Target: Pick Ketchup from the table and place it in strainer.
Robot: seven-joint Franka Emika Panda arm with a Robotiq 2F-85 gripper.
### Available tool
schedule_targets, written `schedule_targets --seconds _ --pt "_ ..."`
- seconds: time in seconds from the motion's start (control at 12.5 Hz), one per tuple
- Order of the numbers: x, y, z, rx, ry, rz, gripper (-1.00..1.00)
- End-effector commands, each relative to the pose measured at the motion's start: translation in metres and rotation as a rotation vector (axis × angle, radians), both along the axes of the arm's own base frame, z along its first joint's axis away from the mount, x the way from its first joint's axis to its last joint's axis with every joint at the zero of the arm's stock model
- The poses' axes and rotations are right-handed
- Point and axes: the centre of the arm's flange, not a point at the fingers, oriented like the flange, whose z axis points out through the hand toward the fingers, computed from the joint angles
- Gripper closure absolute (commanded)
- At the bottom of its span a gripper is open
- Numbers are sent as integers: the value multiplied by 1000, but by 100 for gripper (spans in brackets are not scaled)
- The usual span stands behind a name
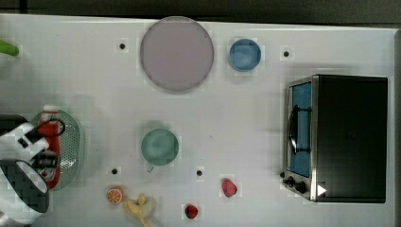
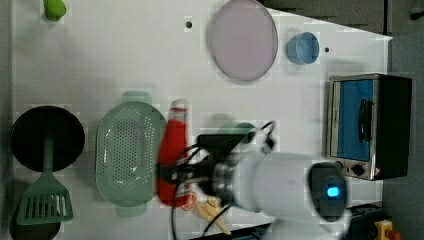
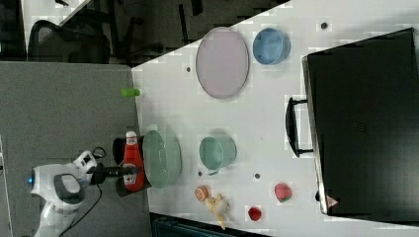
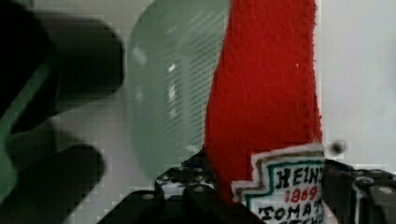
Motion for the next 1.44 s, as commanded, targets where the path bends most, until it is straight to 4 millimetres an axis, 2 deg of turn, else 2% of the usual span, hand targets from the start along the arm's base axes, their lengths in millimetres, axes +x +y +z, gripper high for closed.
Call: schedule_targets --seconds 0.08,0.16,0.32,0.48,0.64,0.8,0.88,1.04,1.28,1.44 --pt "11 7 -23 35 29 -179 -74" --pt "13 10 -34 57 38 -188 -96" --pt "16 8 -35 62 37 -207 -100" --pt "20 -4 -9 22 21 -271 -100" --pt "34 -38 33 -51 -21 -322 -100" --pt "54 -94 81 -147 -50 -372 -100" --pt "65 -128 105 -186 -59 -401 -100" --pt "86 -210 150 -235 -66 -515 -100" --pt "100 -323 191 -234 -78 -735 -100" --pt "99 -378 208 -217 -87 -840 -100"
